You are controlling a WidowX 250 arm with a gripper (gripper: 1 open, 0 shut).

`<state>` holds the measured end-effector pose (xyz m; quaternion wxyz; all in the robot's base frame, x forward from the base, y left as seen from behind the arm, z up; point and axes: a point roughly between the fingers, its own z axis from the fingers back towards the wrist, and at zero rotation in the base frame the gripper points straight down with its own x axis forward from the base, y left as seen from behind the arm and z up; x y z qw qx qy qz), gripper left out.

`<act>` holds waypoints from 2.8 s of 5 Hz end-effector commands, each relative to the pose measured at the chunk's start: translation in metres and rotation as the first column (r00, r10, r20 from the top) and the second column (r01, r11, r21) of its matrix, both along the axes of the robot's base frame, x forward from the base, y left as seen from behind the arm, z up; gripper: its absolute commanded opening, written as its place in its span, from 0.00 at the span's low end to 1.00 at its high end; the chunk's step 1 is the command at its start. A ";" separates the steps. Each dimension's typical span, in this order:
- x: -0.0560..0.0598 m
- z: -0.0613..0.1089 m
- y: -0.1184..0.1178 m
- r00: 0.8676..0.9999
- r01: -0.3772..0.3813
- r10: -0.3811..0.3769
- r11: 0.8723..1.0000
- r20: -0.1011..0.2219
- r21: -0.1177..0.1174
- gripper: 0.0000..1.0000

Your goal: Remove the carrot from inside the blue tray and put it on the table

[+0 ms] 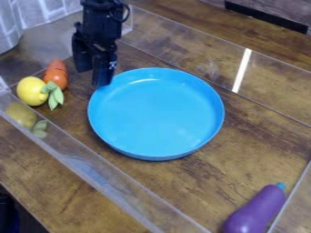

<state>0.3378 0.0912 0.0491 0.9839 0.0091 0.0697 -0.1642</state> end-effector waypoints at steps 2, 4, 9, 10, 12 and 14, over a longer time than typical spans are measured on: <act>0.006 0.015 -0.003 0.996 0.029 -0.030 1.000 0.080 0.012 1.00; 0.008 0.016 -0.009 0.992 0.059 -0.060 0.998 0.113 0.014 1.00; 0.017 0.013 -0.030 0.979 0.113 -0.112 0.994 0.169 0.008 1.00; 0.019 0.008 -0.032 0.979 0.116 -0.116 0.993 0.170 0.007 1.00; 0.023 -0.001 -0.034 0.978 0.121 -0.121 0.993 0.169 0.007 1.00; 0.026 -0.009 -0.035 0.979 0.124 -0.124 0.992 0.164 0.008 0.00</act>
